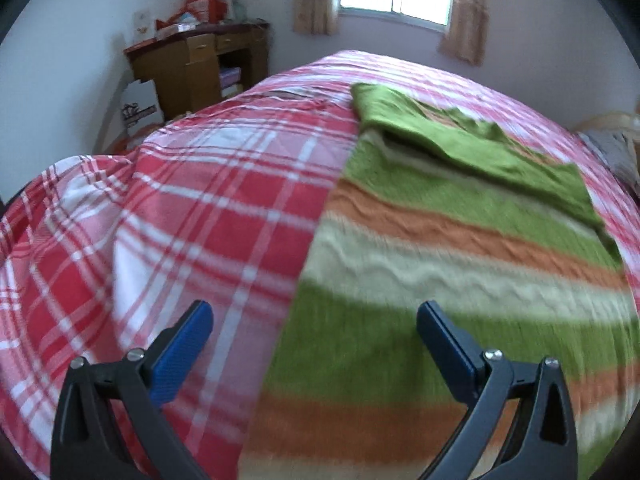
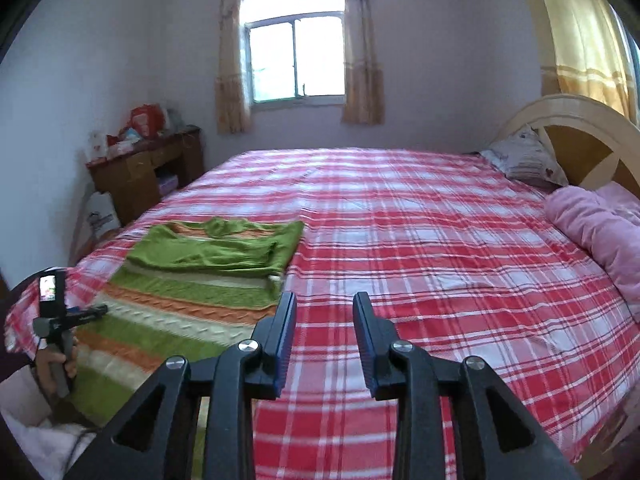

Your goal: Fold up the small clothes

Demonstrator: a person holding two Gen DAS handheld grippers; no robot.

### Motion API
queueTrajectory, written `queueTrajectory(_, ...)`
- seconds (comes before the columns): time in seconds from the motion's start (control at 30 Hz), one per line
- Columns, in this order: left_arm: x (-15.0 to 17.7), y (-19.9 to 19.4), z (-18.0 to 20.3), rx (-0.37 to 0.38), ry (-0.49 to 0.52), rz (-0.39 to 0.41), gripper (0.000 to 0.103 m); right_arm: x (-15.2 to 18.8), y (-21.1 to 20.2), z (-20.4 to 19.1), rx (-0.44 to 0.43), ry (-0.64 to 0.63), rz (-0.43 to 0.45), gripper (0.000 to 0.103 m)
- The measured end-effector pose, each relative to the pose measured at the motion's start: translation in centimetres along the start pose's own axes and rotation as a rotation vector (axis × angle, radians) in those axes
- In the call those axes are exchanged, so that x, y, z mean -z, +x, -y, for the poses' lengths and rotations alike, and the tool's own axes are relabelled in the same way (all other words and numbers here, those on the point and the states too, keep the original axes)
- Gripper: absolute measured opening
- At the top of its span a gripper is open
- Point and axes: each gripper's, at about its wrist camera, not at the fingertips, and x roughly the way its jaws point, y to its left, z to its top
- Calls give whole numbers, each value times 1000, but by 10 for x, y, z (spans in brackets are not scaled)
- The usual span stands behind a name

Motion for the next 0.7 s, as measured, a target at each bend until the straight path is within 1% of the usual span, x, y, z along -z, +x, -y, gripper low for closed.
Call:
queueTrajectory(0.1,7,-30,-3,-9,44,44,103,2,-28,-7,-62,-24,58,30)
queueTrajectory(0.2,9,-59,-12,-7,51,94,103,2,-54,-7,-111,-32,109,30)
queueTrajectory(0.27,11,-74,-19,1,51,112,103,2,-70,-5,-149,-33,129,30)
queueTrajectory(0.33,14,-87,-23,-11,58,129,103,5,-83,-2,-177,-37,140,31)
queueTrajectory(0.37,14,-88,-24,-12,62,132,103,10,-85,0,-182,-43,130,42)
queueTrajectory(0.4,16,-91,-25,-12,69,136,103,19,-82,-1,-175,-49,108,65)
queueTrajectory(0.43,18,-95,-26,-14,77,141,103,28,-76,-2,-160,-44,92,74)
queueTrajectory(0.47,19,-96,-25,-17,82,145,103,39,-68,-4,-161,-26,73,78)
queueTrajectory(0.5,20,-99,-25,-22,86,149,103,48,-57,-4,-184,3,41,78)
queueTrajectory(0.57,20,-103,-26,-19,86,148,103,73,-19,-11,-265,89,-100,78)
queueTrajectory(0.6,20,-106,-27,-8,80,147,103,85,-1,-17,-294,108,-160,75)
queueTrajectory(0.63,19,-110,-28,7,73,152,103,94,14,-24,-310,102,-201,71)
queueTrajectory(0.67,19,-113,-30,20,68,160,103,101,25,-31,-316,90,-235,64)
queueTrajectory(0.7,18,-114,-30,25,65,167,103,110,39,-40,-318,71,-283,63)
